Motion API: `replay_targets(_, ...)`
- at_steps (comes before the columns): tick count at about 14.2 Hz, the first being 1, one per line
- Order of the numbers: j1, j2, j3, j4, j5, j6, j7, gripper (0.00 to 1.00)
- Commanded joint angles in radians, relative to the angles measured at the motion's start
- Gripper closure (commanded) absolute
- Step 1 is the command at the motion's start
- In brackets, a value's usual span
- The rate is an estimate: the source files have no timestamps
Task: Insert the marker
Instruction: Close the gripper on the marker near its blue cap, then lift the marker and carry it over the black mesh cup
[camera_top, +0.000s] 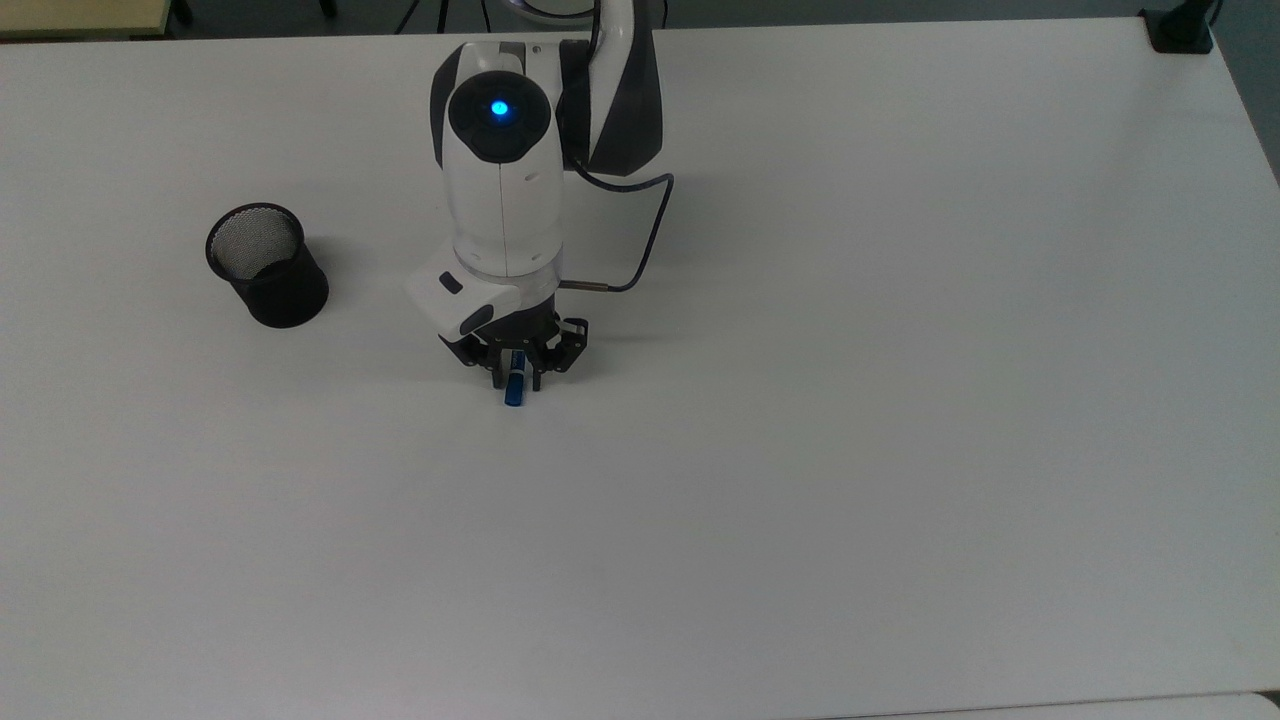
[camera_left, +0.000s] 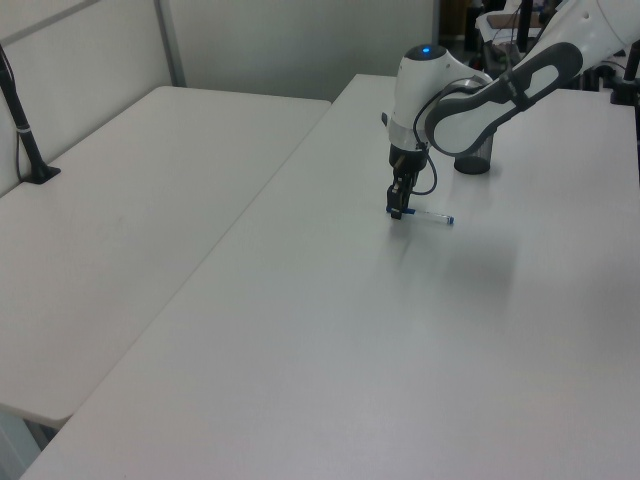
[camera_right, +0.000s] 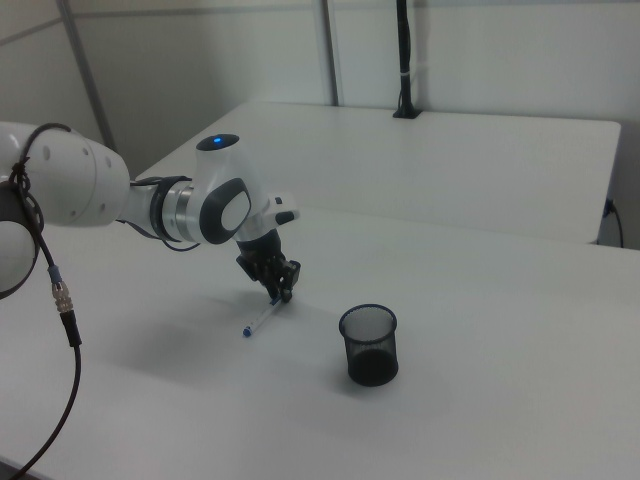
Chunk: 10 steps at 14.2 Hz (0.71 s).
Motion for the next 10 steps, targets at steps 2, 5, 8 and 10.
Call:
replay_targets(2,-0.002,-0.024,-0.006,-0.013,-0.005,0.024,0.051,1.0)
replay_targets(5,-0.042,-0.111,-0.006,-0.016,-0.005,0.004,0.049,1.0)
replay_targets(8,-0.111,-0.223,-0.006,-0.025,-0.002,-0.016,0.037,1.0)
replay_targets(10,-0.166,-0.309,-0.005,-0.069,0.0,-0.008,-0.035,1.0)
